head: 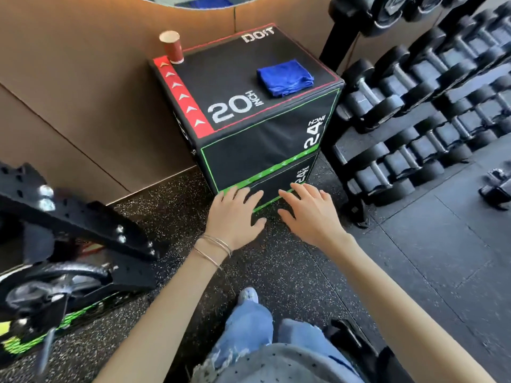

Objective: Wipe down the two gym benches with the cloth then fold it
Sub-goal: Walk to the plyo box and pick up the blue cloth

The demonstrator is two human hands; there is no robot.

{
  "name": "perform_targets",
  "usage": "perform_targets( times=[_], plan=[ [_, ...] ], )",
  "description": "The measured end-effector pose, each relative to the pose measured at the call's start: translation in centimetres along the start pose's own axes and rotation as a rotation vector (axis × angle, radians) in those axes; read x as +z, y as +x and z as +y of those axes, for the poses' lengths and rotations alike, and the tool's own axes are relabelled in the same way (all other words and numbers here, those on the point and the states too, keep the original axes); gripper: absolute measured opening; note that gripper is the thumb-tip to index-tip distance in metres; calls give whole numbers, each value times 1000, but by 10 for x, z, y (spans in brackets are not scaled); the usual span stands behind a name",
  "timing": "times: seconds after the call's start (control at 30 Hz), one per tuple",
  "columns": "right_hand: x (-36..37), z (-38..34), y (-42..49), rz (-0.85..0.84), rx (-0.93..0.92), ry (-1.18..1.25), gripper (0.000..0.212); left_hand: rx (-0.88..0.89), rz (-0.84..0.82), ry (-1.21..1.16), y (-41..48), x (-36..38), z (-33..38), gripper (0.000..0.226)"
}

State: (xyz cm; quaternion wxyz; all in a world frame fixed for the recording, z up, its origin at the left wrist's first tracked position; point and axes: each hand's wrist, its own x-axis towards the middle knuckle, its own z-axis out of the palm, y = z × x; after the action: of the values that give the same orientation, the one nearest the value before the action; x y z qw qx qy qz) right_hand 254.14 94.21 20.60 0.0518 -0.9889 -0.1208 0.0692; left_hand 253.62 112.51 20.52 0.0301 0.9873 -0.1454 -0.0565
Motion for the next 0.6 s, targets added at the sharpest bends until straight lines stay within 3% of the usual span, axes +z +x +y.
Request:
perform_targets(
  times=[0.3,0.6],
  plan=[
    [5,16,82,-48,71,-23,51,45,-56,-33,88,5,-36,63],
    [9,77,215,-40,33,-5,52,25,-60,-47,226,10,-51,64]
  ],
)
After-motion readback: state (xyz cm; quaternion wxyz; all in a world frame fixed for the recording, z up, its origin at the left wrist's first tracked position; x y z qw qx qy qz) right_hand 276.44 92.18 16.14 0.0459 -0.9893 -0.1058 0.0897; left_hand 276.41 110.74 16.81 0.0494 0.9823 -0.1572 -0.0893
